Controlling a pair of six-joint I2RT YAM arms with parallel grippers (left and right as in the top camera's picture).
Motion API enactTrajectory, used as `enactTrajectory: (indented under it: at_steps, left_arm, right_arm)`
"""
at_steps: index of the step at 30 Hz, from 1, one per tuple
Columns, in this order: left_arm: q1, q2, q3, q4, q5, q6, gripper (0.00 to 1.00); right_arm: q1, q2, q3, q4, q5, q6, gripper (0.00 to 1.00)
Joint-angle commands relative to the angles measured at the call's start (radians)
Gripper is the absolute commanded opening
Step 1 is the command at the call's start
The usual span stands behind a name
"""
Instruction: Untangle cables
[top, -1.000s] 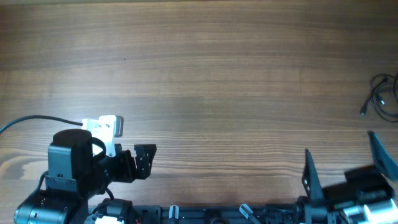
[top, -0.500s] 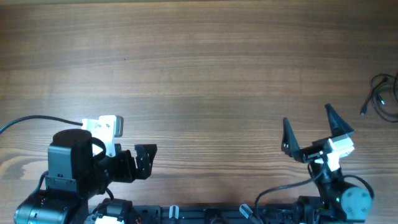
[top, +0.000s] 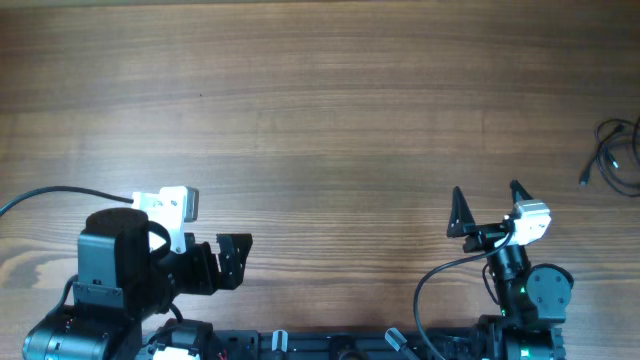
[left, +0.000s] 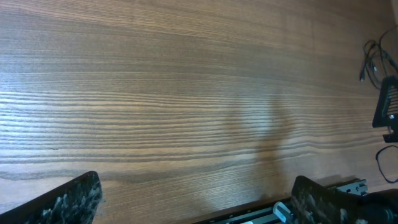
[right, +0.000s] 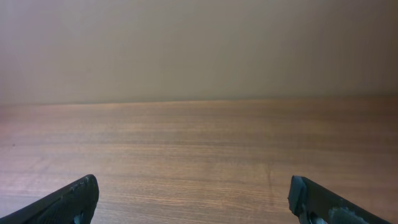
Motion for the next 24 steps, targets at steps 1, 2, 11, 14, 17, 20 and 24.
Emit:
enactTrajectory:
  at_steps: [1,2,11,14,17,20,24]
  left_arm:
    - [-0.004,-0.005,0.007,-0.003,0.013,0.009,1.00]
    - [-0.004,-0.005,0.007,-0.004,0.013,0.009,1.00]
    - [-0.004,-0.005,0.007,-0.003,0.013,0.009,0.99]
    - [-0.004,-0.005,0.007,0.011,0.013,0.009,0.99]
    - [-0.004,-0.005,0.007,0.036,0.013,0.008,1.00]
    - [-0.004,-0.009,0.007,0.053,0.013,0.009,1.00]
    - [-0.004,-0.071,0.007,0.171,0.090,0.004,1.00]
  right_arm:
    - [0.003,0.010,-0.006,0.002,0.030,0.061,1.00]
    - [0.003,0.018,-0.006,0.002,0.032,0.061,1.00]
    - [0.003,0.025,-0.006,0.003,0.032,0.061,1.00]
    - [0.004,-0.003,-0.006,0.003,0.032,0.061,1.00]
    - [0.003,-0.008,-0.006,0.005,0.032,0.062,1.00]
    - [0.003,-0.008,-0.006,0.005,0.032,0.061,1.00]
    - [0.003,-0.008,-0.006,0.005,0.032,0.061,1.00]
